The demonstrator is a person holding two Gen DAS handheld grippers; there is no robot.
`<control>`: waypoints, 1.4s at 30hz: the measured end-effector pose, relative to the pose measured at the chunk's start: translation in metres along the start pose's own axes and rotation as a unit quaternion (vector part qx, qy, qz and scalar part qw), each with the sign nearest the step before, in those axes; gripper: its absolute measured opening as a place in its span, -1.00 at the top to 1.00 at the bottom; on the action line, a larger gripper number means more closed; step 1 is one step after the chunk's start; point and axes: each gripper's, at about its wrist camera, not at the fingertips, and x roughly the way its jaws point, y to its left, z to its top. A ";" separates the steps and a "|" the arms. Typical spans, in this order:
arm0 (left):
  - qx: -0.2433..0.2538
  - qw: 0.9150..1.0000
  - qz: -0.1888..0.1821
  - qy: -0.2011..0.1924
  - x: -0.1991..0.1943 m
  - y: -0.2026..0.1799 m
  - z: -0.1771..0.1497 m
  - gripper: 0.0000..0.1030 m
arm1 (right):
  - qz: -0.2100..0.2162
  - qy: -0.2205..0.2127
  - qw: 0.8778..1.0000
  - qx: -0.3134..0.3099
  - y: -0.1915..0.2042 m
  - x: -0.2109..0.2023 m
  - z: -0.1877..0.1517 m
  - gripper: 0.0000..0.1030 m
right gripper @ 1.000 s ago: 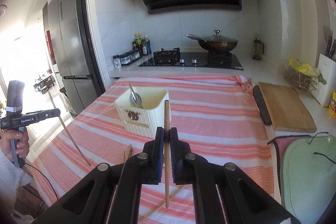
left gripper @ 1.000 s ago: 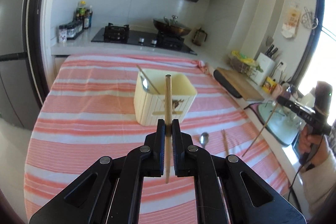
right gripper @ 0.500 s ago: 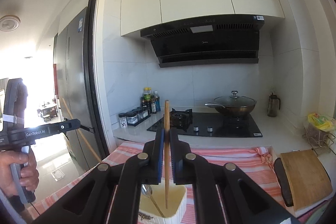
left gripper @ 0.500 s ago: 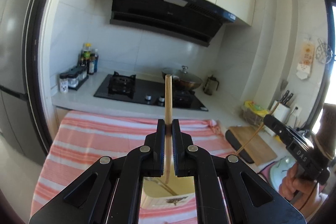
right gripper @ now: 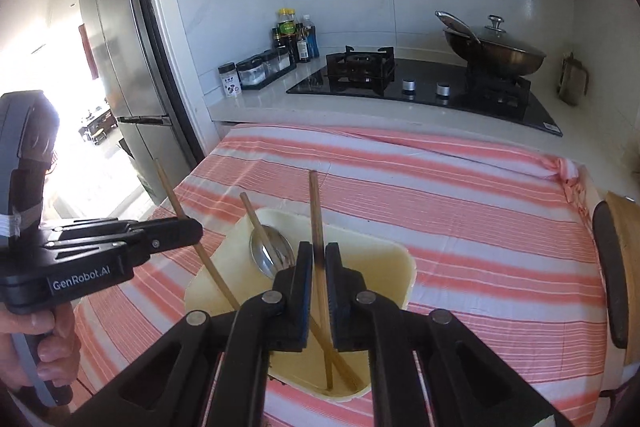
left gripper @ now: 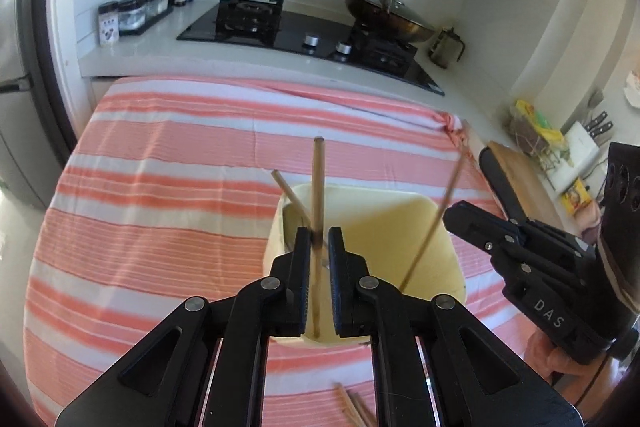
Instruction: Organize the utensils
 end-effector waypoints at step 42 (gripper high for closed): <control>0.059 0.991 0.111 0.049 -0.004 -0.067 -0.277 -0.81 | -0.168 0.060 0.978 0.108 -0.066 -0.144 -0.325 0.10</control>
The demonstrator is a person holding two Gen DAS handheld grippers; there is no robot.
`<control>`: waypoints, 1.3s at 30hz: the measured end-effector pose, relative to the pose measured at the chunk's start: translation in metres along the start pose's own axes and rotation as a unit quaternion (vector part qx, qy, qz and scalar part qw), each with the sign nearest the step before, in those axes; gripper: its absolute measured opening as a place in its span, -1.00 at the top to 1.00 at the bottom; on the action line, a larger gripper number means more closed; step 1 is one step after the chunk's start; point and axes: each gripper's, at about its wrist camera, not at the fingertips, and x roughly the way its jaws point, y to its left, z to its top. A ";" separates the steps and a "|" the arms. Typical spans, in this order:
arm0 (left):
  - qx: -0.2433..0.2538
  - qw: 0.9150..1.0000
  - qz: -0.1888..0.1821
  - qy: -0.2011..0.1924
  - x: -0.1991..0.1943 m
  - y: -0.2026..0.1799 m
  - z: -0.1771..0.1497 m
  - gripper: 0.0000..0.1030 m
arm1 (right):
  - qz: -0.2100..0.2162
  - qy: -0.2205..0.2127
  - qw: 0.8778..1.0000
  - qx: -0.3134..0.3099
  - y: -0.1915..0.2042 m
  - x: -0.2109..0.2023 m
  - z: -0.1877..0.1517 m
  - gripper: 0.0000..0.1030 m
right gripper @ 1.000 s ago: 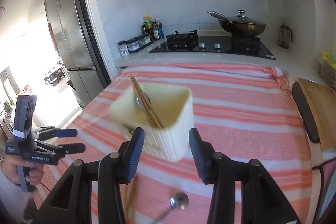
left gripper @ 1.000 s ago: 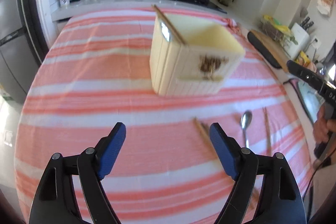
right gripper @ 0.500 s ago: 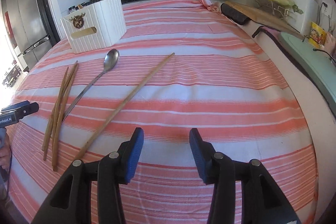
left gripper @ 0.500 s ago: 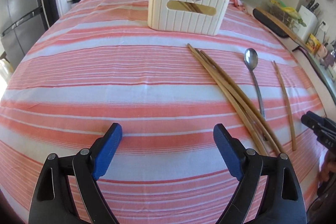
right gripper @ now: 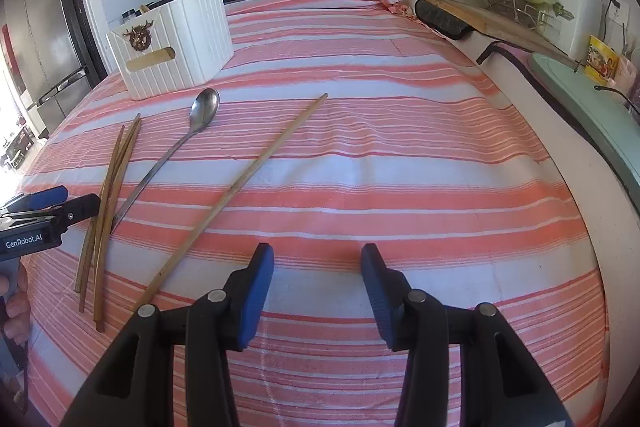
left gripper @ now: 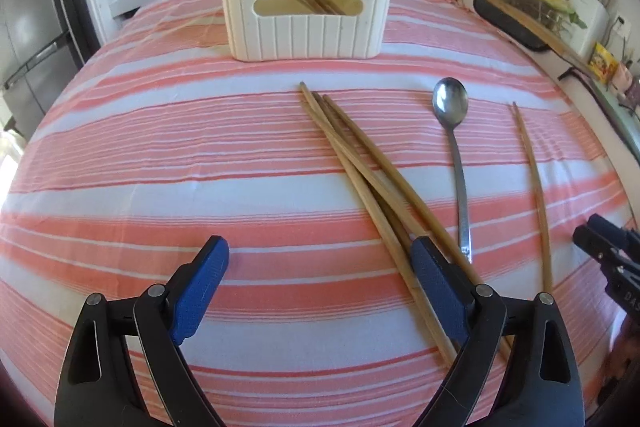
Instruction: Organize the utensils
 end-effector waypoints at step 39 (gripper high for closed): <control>-0.052 0.998 0.021 -0.014 -0.017 0.083 -0.011 -0.50 | -0.035 0.022 0.999 -0.028 0.001 0.000 0.013 0.35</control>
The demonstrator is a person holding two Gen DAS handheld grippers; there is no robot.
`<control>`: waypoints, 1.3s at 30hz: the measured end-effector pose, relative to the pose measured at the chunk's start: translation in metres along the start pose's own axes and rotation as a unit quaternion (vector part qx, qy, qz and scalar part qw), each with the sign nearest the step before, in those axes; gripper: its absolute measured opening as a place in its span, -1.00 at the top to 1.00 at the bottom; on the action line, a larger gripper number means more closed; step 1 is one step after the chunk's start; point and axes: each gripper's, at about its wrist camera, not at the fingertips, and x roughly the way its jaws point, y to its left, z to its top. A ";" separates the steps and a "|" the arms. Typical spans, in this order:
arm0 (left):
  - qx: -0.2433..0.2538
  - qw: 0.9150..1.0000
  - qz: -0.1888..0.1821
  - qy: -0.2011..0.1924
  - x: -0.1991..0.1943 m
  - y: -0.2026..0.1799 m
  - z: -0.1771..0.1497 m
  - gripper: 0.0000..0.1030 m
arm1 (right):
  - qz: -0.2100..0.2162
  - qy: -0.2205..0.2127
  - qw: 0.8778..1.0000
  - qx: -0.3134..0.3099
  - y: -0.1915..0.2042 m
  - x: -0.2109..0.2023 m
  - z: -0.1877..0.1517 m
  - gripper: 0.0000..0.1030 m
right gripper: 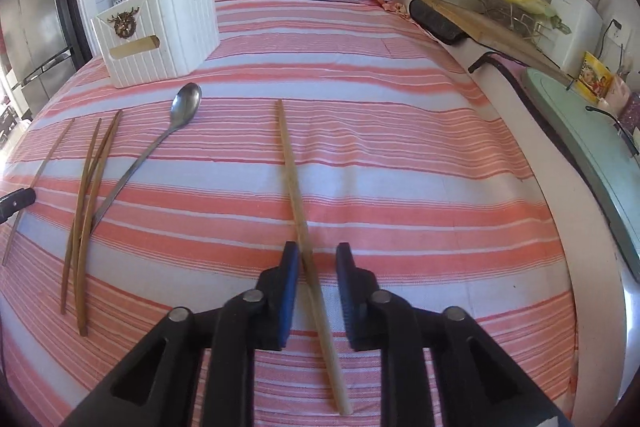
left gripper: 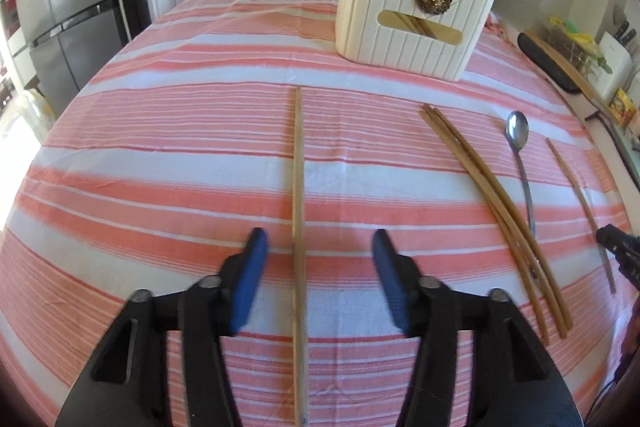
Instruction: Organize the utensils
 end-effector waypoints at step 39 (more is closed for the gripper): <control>0.031 0.999 0.027 0.009 0.025 -0.007 0.009 -0.99 | 0.024 -0.013 0.999 -0.024 0.003 0.019 0.005 -0.12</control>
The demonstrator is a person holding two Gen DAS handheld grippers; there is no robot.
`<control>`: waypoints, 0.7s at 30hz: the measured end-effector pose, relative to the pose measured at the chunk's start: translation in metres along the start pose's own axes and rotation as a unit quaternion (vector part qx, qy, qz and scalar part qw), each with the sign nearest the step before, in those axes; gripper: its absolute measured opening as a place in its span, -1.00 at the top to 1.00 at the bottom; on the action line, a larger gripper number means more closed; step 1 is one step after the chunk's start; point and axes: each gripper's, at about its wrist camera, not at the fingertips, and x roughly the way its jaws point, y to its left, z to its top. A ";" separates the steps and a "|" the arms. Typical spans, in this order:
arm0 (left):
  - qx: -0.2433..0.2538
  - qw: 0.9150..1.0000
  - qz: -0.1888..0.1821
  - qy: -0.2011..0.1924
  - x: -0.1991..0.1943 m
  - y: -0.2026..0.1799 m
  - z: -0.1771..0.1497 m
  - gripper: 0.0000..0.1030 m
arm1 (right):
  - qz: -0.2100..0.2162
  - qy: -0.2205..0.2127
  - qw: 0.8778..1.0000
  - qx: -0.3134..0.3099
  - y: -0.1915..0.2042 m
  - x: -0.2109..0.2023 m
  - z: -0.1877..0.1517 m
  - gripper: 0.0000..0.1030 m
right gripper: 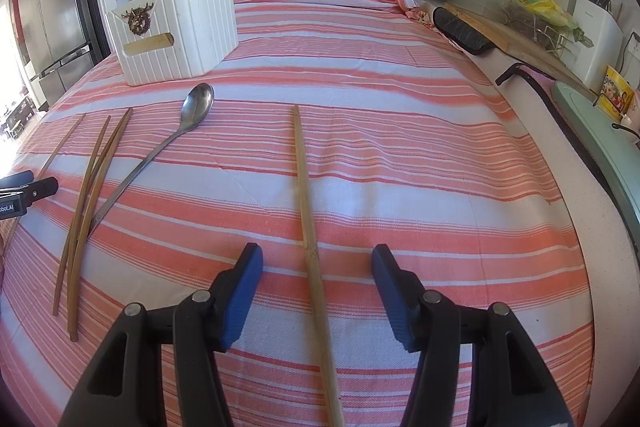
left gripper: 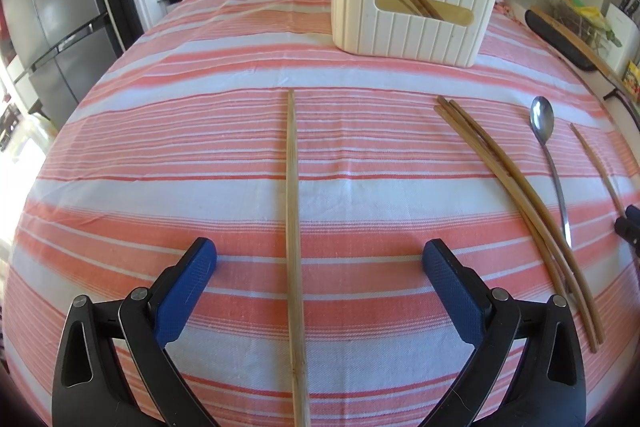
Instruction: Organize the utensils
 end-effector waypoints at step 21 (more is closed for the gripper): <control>0.001 1.000 0.001 0.000 0.000 0.000 0.000 -0.99 | 0.002 0.000 1.000 0.002 0.000 -0.001 0.000 -0.13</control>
